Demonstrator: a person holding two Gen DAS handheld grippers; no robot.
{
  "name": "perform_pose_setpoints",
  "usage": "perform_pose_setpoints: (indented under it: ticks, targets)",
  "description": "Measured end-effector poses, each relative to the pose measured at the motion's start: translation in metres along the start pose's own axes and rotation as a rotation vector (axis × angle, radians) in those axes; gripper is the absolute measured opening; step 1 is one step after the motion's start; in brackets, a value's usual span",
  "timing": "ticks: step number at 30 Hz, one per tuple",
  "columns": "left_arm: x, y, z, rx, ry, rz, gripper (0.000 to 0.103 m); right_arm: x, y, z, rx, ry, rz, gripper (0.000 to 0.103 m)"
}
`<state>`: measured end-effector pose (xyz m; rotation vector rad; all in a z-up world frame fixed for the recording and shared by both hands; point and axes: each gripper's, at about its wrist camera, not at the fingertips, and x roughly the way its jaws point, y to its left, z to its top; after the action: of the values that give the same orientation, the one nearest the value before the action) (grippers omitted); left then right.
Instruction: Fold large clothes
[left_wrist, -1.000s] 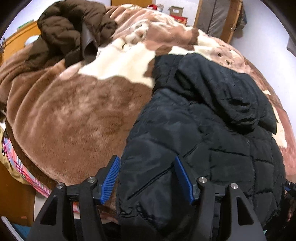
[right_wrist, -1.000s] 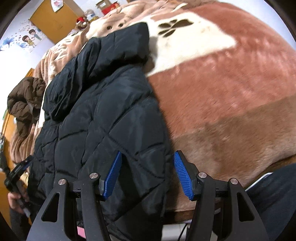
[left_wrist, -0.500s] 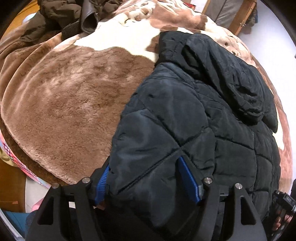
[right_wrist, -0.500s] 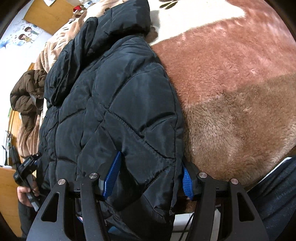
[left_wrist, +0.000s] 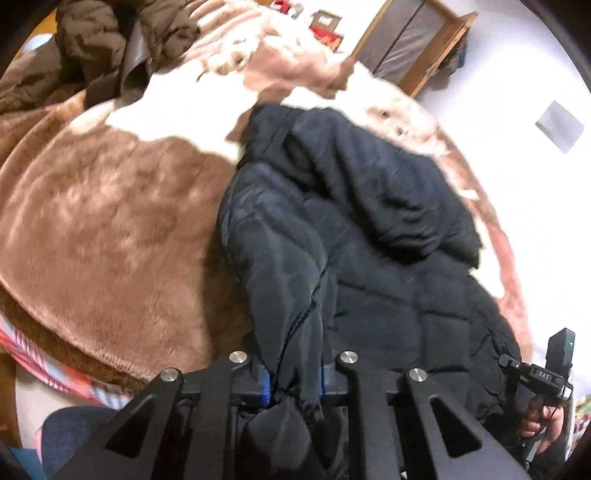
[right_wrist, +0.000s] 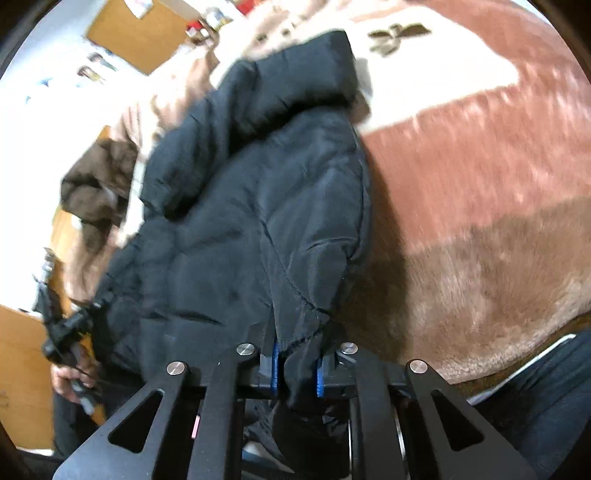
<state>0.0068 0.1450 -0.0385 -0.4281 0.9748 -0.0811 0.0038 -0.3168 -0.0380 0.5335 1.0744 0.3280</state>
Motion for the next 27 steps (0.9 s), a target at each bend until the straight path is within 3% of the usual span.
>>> perform_pose_setpoints:
  ticks: [7, 17, 22, 27]
  targets:
    - [-0.049, -0.017, 0.019, 0.028, -0.118, -0.103, 0.015, -0.051, 0.016, 0.009, -0.039, -0.117, 0.054, 0.012]
    - [-0.050, 0.000, -0.018, -0.020, -0.078, -0.121, 0.015, -0.052, -0.001, -0.003, 0.044, -0.077, 0.068, 0.012]
    - [-0.052, -0.010, -0.014, -0.001, -0.088, -0.151, 0.015, -0.055, -0.005, 0.005, 0.055, -0.099, 0.109, 0.012]
    - [-0.053, -0.010, 0.011, -0.045, -0.111, -0.231, 0.015, -0.057, -0.001, 0.026, 0.075, -0.144, 0.173, 0.013]
